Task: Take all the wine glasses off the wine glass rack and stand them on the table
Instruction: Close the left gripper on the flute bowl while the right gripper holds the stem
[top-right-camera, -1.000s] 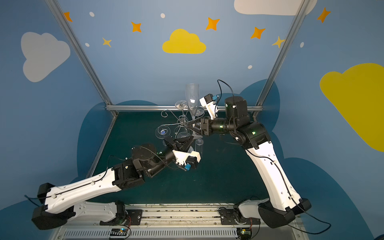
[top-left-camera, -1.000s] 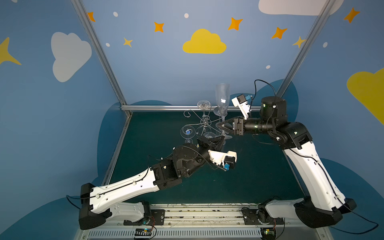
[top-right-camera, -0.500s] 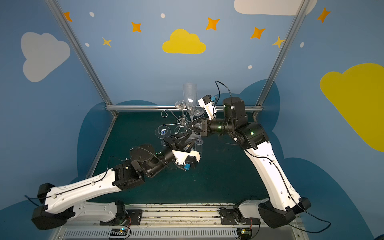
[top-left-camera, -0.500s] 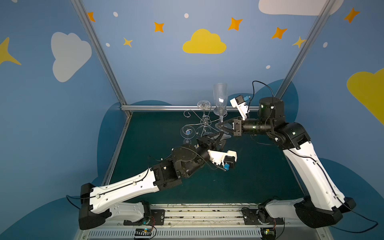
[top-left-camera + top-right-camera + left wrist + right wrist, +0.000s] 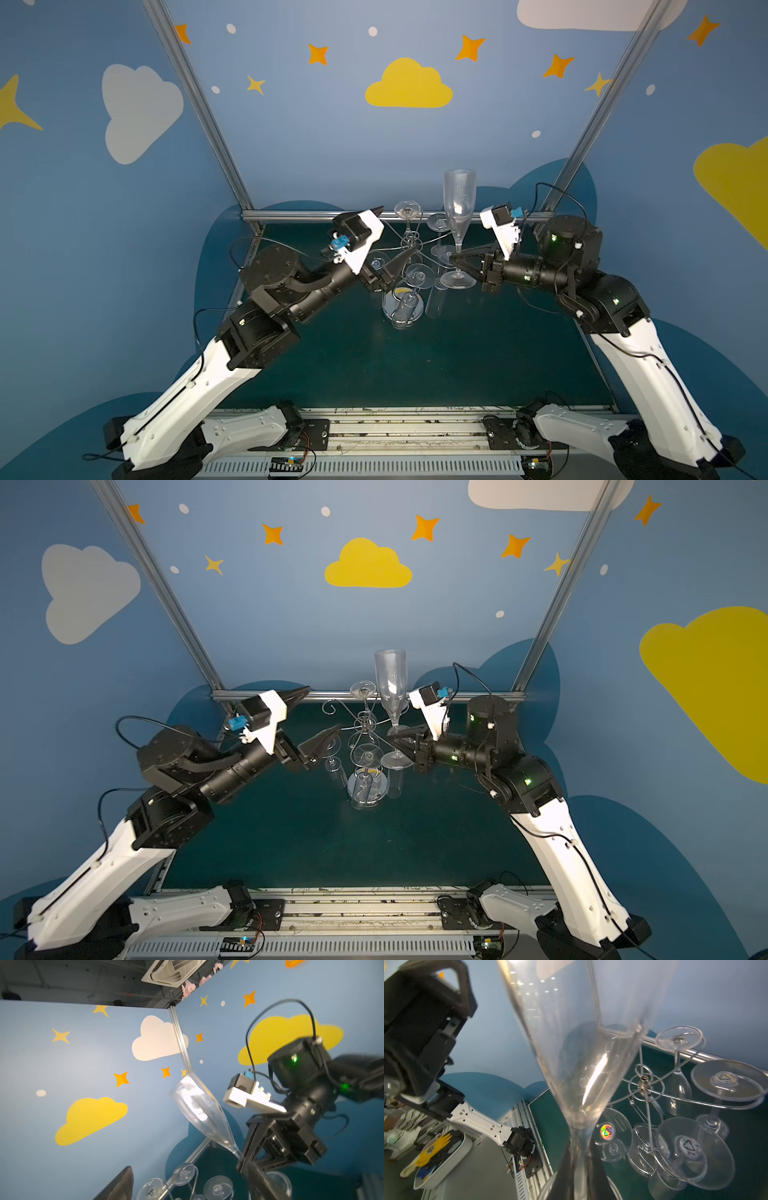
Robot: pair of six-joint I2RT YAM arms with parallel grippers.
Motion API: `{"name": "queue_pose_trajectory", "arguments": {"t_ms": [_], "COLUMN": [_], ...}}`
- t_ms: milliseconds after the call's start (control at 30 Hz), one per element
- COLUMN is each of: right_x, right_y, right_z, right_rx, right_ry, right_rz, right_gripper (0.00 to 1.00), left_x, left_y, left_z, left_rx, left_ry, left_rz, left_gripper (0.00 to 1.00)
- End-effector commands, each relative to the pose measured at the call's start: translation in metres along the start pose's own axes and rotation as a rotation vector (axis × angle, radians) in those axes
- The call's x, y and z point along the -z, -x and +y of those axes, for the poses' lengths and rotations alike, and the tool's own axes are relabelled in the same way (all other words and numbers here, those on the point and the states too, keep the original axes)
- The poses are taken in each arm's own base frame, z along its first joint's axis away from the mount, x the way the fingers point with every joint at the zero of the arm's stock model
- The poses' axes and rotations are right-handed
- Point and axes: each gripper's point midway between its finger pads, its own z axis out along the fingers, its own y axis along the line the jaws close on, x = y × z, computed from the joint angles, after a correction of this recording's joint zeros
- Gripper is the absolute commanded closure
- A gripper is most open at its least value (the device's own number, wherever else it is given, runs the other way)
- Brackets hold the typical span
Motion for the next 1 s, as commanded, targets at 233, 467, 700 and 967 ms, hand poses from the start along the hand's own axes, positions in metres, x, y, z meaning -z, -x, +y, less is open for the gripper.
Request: {"name": "queue_pose_trajectory", "arguments": {"t_ms": [233,467,700,967], "right_x": [-0.003,-0.014,-0.022,-0.023], "right_y": [-0.01,-0.026,-0.034,-0.034], "right_z": [0.052,0.061,0.064,0.059], "right_rx": [0.129,0.129,0.123,0.116], "right_ry": [0.184,0.19,0.196,0.163], "right_rz": [-0.08,-0.051,-0.054,-0.075], "right_gripper": [1.0,1.0,1.0,1.0], "left_x": [-0.024,-0.037,-0.046,-0.049], "left_y": [-0.003,-0.008,-0.011,-0.02], "left_z": [-0.034,-0.046,-0.05,-0.053], "left_rx": [0.456,0.581,0.648,0.663], "left_ry": [-0.315,-0.431,-0.471,-0.484], "left_rz": [0.047,0.074,0.077,0.104], "left_gripper": [0.14,0.13,0.14,0.24]}}
